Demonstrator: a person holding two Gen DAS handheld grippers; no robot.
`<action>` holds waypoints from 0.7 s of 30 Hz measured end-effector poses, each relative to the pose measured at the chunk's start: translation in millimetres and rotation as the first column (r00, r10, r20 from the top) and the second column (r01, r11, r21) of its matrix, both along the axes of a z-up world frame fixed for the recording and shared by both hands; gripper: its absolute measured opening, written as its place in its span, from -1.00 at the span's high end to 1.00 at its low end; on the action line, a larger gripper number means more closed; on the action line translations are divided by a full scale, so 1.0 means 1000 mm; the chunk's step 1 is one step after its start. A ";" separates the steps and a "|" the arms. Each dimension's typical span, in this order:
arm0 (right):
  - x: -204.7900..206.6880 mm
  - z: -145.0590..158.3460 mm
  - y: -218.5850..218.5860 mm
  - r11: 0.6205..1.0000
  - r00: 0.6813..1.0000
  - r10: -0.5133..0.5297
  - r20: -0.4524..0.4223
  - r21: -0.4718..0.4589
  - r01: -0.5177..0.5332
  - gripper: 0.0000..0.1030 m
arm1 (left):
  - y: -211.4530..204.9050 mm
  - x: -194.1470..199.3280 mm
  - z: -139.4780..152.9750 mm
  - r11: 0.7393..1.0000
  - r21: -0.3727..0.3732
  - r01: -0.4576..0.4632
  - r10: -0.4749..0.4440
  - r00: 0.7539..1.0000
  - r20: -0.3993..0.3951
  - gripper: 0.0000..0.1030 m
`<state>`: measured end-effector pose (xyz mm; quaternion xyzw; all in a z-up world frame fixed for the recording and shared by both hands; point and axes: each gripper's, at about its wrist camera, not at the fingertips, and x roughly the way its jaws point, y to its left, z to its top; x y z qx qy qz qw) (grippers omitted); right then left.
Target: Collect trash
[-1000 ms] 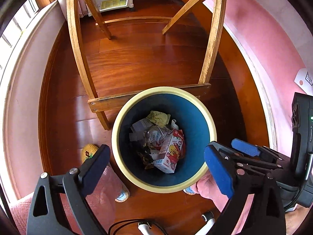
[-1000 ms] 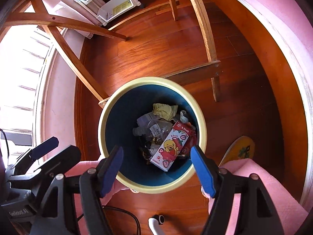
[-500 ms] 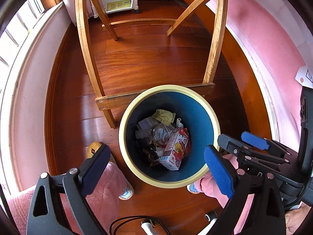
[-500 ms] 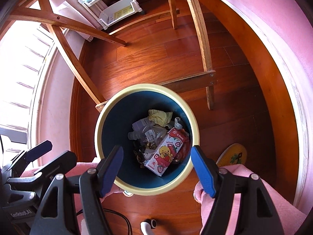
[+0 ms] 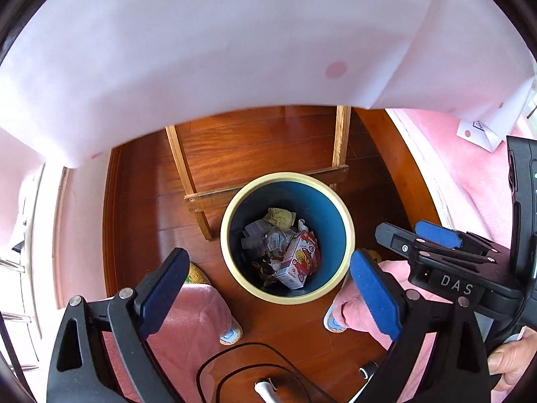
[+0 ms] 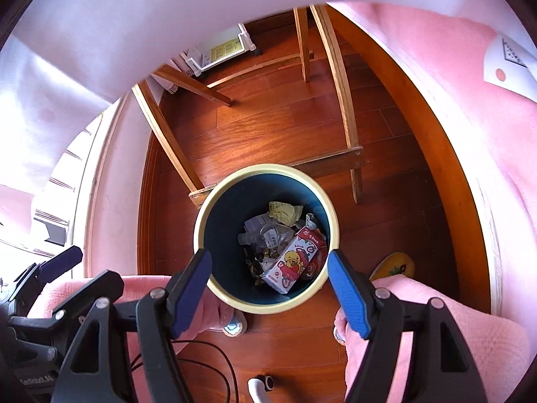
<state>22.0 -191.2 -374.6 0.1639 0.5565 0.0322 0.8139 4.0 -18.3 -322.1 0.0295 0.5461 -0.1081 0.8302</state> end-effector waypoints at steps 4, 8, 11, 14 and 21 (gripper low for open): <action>-0.005 0.034 -0.009 1.000 0.999 -0.011 0.053 -0.013 0.012 -0.40 | 0.008 -0.008 0.039 1.000 0.021 -0.001 0.000 0.997 0.073 -0.86; -0.006 0.074 -0.007 0.998 0.994 0.040 0.103 -0.045 -0.035 -0.40 | 0.018 -0.006 0.080 1.000 0.004 -0.019 0.018 0.994 0.110 -0.86; -0.006 0.109 0.002 0.991 0.983 0.106 0.148 -0.092 -0.093 -0.40 | 0.021 -0.004 0.114 0.999 0.004 -0.035 0.034 0.989 0.144 -0.86; -0.007 0.145 0.010 0.984 0.972 0.152 0.181 -0.117 -0.132 -0.40 | 0.023 -0.003 0.148 0.999 0.000 -0.037 0.037 0.986 0.165 -0.86; -0.014 0.226 0.019 0.983 0.950 0.165 0.264 -0.122 -0.136 -0.40 | 0.022 -0.006 0.214 0.998 -0.009 -0.056 0.057 0.974 0.221 -0.86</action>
